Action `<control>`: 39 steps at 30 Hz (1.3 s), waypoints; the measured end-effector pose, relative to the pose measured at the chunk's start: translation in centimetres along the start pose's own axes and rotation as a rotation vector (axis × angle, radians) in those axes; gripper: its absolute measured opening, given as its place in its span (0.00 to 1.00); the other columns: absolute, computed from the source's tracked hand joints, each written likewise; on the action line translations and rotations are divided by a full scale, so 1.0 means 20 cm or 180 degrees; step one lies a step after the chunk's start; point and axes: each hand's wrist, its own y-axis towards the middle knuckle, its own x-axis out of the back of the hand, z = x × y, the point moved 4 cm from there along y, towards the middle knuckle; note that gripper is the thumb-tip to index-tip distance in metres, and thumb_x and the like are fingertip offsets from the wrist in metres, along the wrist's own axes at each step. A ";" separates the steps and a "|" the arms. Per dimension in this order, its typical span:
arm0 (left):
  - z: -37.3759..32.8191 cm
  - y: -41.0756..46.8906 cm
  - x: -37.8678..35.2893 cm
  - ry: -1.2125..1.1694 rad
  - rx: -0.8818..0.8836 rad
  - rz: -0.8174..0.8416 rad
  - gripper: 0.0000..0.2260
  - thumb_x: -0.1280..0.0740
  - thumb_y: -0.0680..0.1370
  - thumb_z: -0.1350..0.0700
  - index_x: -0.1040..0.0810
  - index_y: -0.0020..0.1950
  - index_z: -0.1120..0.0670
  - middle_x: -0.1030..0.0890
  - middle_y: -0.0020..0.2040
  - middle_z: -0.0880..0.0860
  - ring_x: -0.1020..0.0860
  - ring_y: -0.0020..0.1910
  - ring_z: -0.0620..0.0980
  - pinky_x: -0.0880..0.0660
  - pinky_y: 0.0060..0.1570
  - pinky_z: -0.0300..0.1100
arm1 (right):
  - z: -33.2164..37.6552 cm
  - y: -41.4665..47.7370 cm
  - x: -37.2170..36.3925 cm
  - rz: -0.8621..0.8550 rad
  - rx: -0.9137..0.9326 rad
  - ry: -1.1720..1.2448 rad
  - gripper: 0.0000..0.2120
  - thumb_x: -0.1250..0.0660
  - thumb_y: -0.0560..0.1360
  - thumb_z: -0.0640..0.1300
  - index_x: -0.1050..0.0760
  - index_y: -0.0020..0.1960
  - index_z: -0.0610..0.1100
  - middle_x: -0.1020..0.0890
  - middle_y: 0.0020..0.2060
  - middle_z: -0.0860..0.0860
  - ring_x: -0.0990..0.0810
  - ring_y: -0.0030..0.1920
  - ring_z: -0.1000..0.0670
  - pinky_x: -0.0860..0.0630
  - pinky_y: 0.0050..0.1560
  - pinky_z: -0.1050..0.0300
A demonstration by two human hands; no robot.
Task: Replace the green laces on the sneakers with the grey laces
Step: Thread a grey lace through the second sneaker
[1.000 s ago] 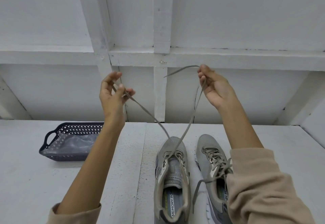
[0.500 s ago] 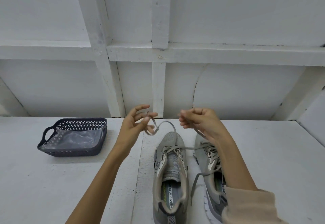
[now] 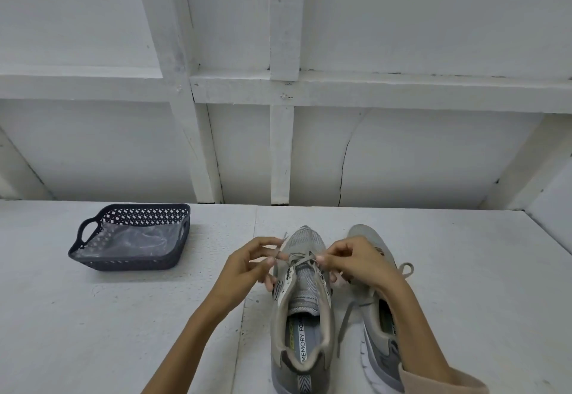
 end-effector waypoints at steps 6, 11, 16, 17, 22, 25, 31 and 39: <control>0.06 -0.02 -0.03 0.0107 0.0161 -0.0025 0.09 0.36 0.80 0.61 0.19 0.56 0.52 0.17 0.44 0.60 0.19 0.36 0.52 0.23 0.41 0.39 | -0.04 0.02 -0.01 -0.0202 -0.0112 -0.0083 0.12 0.24 0.70 0.40 0.27 0.43 0.37 0.20 0.27 0.43 0.25 0.22 0.50 0.30 0.22 0.61; 0.07 0.00 -0.02 -0.0117 0.0080 -0.0356 0.06 0.33 0.78 0.63 0.20 0.53 0.58 0.16 0.42 0.58 0.19 0.39 0.52 0.21 0.41 0.43 | -0.06 0.03 -0.02 -0.0074 -0.0009 -0.0169 0.04 0.26 0.72 0.36 0.19 0.46 0.40 0.19 0.28 0.47 0.23 0.24 0.51 0.25 0.27 0.60; 0.07 0.02 -0.01 0.0666 0.0058 -0.0138 0.06 0.31 0.77 0.58 0.18 0.53 0.51 0.14 0.41 0.49 0.17 0.46 0.45 0.24 0.51 0.37 | -0.05 0.05 -0.01 -0.0337 0.0218 -0.0578 0.06 0.25 0.71 0.36 0.18 0.39 0.46 0.16 0.31 0.51 0.19 0.32 0.54 0.23 0.31 0.61; 0.07 0.02 -0.01 0.0826 0.0041 -0.0129 0.05 0.30 0.77 0.57 0.17 0.51 0.50 0.14 0.41 0.46 0.17 0.47 0.43 0.25 0.53 0.37 | -0.05 0.05 -0.02 -0.0370 0.0252 -0.0647 0.06 0.26 0.70 0.36 0.18 0.39 0.46 0.16 0.32 0.51 0.19 0.32 0.54 0.22 0.32 0.61; 0.06 0.02 0.00 0.1015 -0.0061 -0.0135 0.03 0.29 0.76 0.56 0.16 0.47 0.49 0.15 0.43 0.42 0.19 0.48 0.40 0.27 0.52 0.31 | -0.05 0.06 -0.03 -0.0432 0.0381 -0.0687 0.11 0.28 0.72 0.34 0.20 0.48 0.48 0.17 0.36 0.49 0.20 0.34 0.46 0.20 0.37 0.55; 0.03 0.03 -0.02 0.1103 -0.0157 -0.0130 0.03 0.30 0.77 0.57 0.16 0.46 0.50 0.16 0.41 0.41 0.20 0.46 0.39 0.31 0.48 0.25 | -0.04 0.06 -0.05 -0.0449 0.0492 -0.0936 0.10 0.27 0.73 0.43 0.18 0.53 0.52 0.18 0.37 0.53 0.20 0.36 0.52 0.20 0.41 0.57; -0.02 0.07 -0.02 0.1989 -0.0298 0.0240 0.04 0.30 0.76 0.53 0.18 0.45 0.43 0.18 0.42 0.40 0.23 0.42 0.40 0.26 0.46 0.36 | -0.02 0.05 -0.05 -0.0632 0.0621 -0.0973 0.11 0.26 0.71 0.39 0.20 0.38 0.54 0.19 0.33 0.57 0.21 0.33 0.59 0.24 0.38 0.65; -0.07 0.08 -0.01 0.2582 -0.0490 0.0504 0.05 0.32 0.77 0.52 0.16 0.50 0.46 0.23 0.41 0.38 0.26 0.38 0.38 0.34 0.39 0.27 | -0.02 0.04 0.00 -0.0766 0.0641 -0.0388 0.12 0.30 0.73 0.33 0.19 0.43 0.49 0.18 0.31 0.53 0.21 0.28 0.57 0.24 0.33 0.66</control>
